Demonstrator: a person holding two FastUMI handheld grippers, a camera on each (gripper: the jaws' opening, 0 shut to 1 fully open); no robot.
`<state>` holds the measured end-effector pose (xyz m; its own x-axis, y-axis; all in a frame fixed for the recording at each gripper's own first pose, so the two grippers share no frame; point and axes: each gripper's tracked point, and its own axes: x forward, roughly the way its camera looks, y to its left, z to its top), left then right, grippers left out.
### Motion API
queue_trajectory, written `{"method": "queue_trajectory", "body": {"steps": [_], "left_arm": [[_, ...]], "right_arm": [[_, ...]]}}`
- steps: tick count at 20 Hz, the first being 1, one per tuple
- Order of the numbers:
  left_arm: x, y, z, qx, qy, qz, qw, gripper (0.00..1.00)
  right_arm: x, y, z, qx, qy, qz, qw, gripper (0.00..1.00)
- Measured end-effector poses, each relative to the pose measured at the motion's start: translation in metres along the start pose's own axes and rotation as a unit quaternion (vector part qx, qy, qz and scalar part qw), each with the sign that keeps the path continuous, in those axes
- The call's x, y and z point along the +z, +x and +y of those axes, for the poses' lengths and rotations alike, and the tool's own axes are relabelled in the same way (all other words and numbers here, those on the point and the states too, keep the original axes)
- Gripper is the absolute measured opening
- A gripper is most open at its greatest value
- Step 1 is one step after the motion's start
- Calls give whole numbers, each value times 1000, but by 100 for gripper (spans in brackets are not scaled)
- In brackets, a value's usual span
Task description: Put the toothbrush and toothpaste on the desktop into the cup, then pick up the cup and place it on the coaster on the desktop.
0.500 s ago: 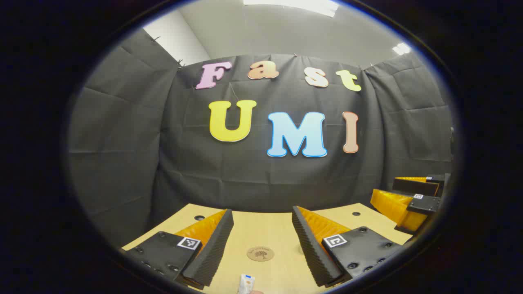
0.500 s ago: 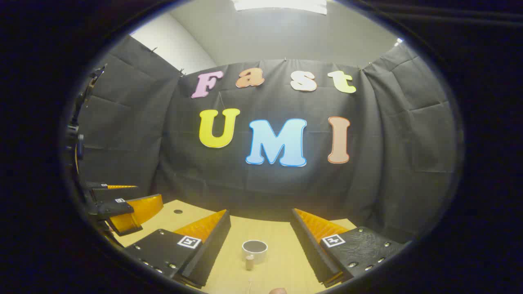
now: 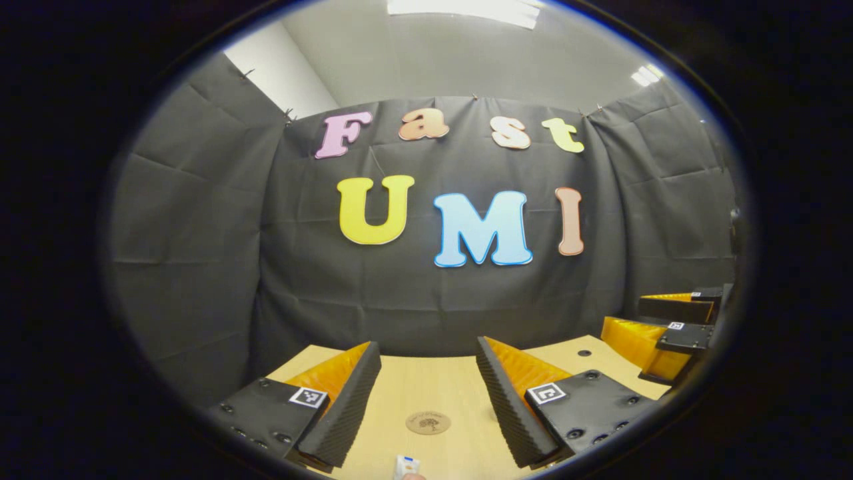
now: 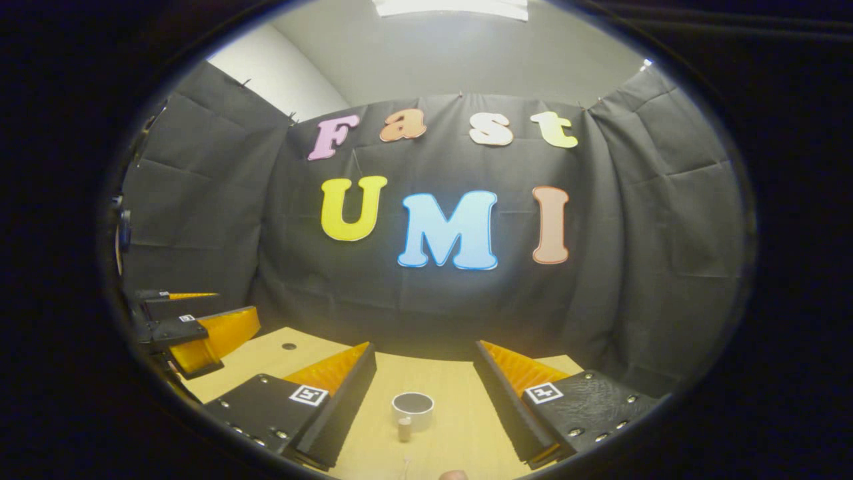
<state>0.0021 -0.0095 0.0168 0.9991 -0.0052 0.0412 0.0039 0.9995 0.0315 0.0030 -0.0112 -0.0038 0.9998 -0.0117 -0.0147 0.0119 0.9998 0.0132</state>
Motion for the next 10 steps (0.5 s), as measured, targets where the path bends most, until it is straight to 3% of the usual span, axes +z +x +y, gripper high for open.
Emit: {"method": "queue_trajectory", "body": {"steps": [10], "left_arm": [[-9, 6, 0, 2, -3, 9, 1000, 93]], "right_arm": [[-11, 2, 5, 8, -9, 20, 1000, 92]]}}
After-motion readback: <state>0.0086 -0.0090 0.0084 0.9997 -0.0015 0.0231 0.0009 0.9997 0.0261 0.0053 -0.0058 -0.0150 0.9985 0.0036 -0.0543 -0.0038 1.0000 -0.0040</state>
